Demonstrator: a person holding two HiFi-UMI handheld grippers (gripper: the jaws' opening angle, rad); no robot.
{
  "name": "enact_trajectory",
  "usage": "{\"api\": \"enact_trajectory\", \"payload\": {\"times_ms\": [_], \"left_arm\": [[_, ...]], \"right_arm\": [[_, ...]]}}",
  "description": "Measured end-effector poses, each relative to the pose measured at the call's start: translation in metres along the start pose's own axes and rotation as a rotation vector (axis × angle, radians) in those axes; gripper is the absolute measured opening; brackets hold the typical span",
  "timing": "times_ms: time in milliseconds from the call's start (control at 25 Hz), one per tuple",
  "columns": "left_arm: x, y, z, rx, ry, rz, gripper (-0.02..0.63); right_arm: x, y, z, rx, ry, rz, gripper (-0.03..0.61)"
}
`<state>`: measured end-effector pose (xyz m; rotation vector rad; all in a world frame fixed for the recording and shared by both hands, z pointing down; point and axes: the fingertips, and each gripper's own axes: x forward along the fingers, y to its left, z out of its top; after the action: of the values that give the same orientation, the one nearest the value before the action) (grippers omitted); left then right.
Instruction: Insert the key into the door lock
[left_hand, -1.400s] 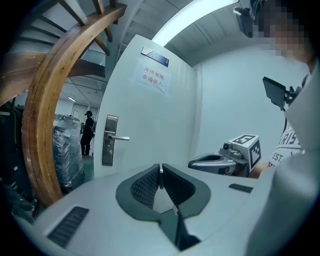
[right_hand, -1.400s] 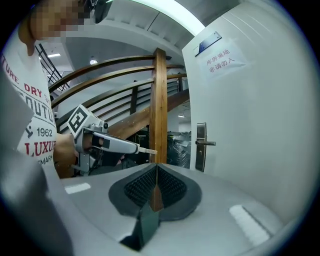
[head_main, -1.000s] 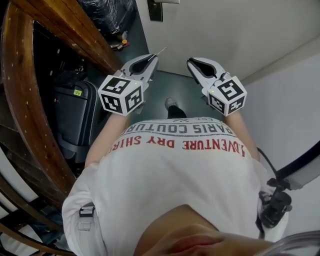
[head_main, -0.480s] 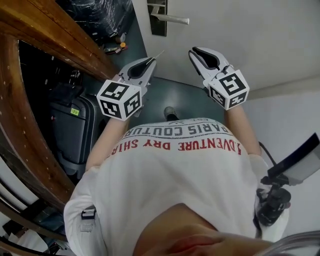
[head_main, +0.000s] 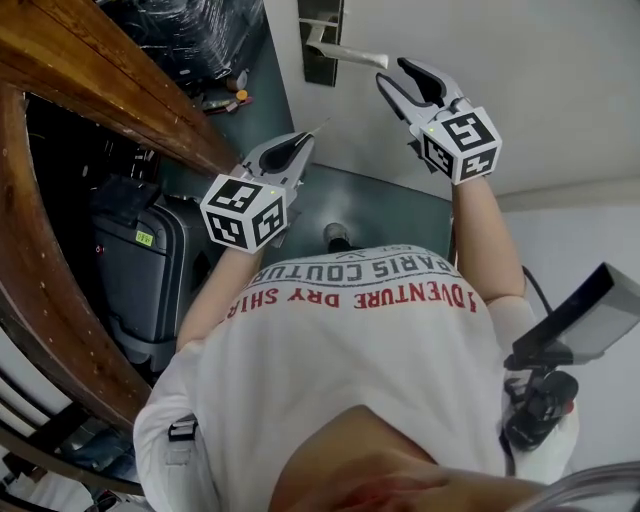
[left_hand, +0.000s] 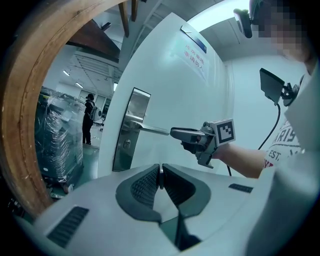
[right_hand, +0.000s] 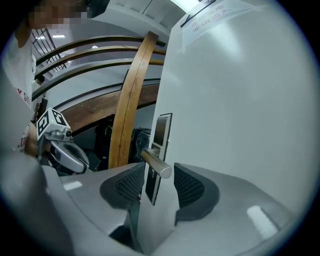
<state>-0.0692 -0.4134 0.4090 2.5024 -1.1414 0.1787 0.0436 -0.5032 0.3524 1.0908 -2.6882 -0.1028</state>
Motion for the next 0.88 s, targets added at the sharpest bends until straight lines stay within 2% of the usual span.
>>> {"api": "enact_trajectory", "payload": {"times_ms": [560, 680, 880], "left_arm": [[0.007, 0.006, 0.003, -0.102, -0.034, -0.012, 0.023], [0.009, 0.010, 0.008, -0.186, -0.078, -0.019, 0.023], [0.018, 0.023, 0.028, -0.331, -0.208, -0.002, 0.023]], "right_arm": [[0.013, 0.000, 0.001, -0.034, -0.001, 0.020, 0.140], [0.013, 0.002, 0.001, -0.036, 0.003, 0.021, 0.138], [0.013, 0.002, 0.001, -0.033, 0.006, 0.022, 0.138]]}}
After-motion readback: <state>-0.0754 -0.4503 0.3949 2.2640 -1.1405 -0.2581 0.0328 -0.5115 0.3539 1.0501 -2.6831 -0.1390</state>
